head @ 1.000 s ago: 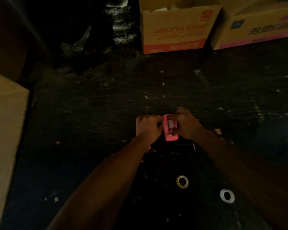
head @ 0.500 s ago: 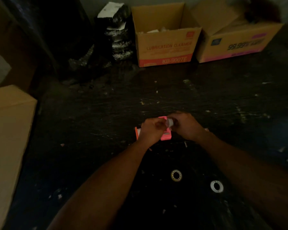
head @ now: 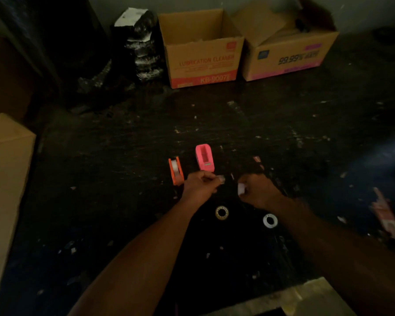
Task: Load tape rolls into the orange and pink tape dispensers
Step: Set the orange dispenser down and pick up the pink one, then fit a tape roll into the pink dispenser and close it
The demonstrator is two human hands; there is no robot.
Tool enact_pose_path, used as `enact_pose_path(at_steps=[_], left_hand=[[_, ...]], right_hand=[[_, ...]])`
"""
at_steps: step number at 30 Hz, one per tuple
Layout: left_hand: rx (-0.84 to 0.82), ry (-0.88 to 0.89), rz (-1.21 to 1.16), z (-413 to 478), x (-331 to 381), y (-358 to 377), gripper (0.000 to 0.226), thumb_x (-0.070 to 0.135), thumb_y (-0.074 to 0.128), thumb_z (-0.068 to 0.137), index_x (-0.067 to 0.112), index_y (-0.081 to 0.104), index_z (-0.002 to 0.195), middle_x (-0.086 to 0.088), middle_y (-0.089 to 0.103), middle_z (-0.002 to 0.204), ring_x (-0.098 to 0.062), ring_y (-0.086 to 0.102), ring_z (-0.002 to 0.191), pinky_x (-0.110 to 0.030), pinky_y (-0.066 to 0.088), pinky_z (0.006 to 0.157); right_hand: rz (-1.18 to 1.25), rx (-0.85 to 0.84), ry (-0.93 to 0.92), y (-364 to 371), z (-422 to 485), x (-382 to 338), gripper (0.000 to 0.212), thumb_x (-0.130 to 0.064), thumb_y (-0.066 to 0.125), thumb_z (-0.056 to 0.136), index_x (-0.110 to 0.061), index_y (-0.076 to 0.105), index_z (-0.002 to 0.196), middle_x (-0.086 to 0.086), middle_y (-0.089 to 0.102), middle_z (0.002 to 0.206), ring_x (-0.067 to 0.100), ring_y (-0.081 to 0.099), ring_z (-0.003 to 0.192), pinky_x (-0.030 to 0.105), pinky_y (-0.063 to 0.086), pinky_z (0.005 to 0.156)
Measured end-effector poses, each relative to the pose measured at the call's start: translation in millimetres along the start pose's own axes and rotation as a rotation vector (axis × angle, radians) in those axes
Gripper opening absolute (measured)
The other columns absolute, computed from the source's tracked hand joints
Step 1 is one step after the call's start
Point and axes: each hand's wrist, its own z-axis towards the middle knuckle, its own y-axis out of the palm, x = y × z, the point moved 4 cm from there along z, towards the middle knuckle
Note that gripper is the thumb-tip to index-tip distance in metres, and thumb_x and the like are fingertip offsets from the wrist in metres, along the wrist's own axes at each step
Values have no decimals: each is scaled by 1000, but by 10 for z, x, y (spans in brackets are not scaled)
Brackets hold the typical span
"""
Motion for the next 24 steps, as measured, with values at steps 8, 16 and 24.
enact_pose_path(at_steps=[8,16,24], left_hand=[[-42,-138,44,-168,-490,151,14,25,80,80,21,74,92,-1,78,93,-14,75,84,-22,52,66],[-66,-156,40,-259,-509,298,14,27,80,80,21,74,91,-5,77,98,-16,73,84,-26,53,67],[-125,-158,29,-310,-509,479,14,24,79,82,21,72,94,-1,76,94,-16,74,84,-31,59,83]], right_hand=[[-122,-111,72,561,-190,321,54,-38,77,72,-25,60,122,7,59,129,30,57,119,44,50,97],[39,-18,212,460,-535,771,68,-45,81,68,-23,56,128,12,47,139,32,50,127,46,46,103],[219,36,256,538,-676,857,44,-22,76,78,-18,63,119,12,61,125,29,61,113,38,51,94]])
